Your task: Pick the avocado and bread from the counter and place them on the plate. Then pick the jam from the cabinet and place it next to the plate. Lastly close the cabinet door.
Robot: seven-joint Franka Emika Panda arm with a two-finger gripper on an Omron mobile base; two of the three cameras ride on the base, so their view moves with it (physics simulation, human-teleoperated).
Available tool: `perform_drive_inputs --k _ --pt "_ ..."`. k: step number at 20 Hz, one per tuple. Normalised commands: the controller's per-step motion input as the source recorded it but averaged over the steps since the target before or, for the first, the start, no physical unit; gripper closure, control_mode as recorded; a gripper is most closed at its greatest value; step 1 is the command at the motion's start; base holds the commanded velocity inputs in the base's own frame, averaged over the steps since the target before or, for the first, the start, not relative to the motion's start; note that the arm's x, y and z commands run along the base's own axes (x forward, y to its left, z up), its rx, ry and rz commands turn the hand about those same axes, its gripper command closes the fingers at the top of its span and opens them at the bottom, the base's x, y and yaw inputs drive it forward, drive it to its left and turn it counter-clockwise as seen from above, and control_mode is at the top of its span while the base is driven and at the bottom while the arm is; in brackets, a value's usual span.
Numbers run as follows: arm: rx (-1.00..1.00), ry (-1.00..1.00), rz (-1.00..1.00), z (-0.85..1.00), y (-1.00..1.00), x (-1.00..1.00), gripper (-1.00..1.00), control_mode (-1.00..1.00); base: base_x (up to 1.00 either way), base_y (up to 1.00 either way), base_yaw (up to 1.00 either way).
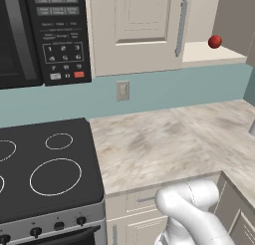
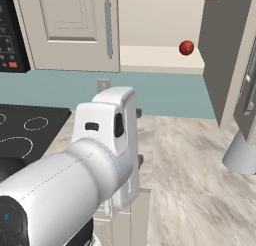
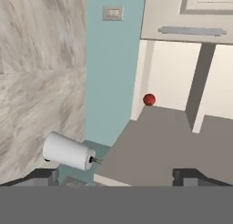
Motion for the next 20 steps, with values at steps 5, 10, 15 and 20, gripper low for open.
perform_drive_inputs --k 5,10,15,20 --pt "0.11 0.00 -0.17 0.00 -0.13 -0.17 -1.00 -1.00 0.00 0.00 0.00" --pt "0.13 0.00 -0.19 0.00 -0.03 -0.10 -1.00 -1.00 0.00 0.00 0.00" --pt "0.08 0.00 -0.18 0.00 0.00 -0.08 -1.00 -1.00 0.00 0.00 0.00" --pt "0.04 -0.02 -0.03 0.00 -0.09 0.00 -1.00 -1.00 0.00 0.00 0.00"
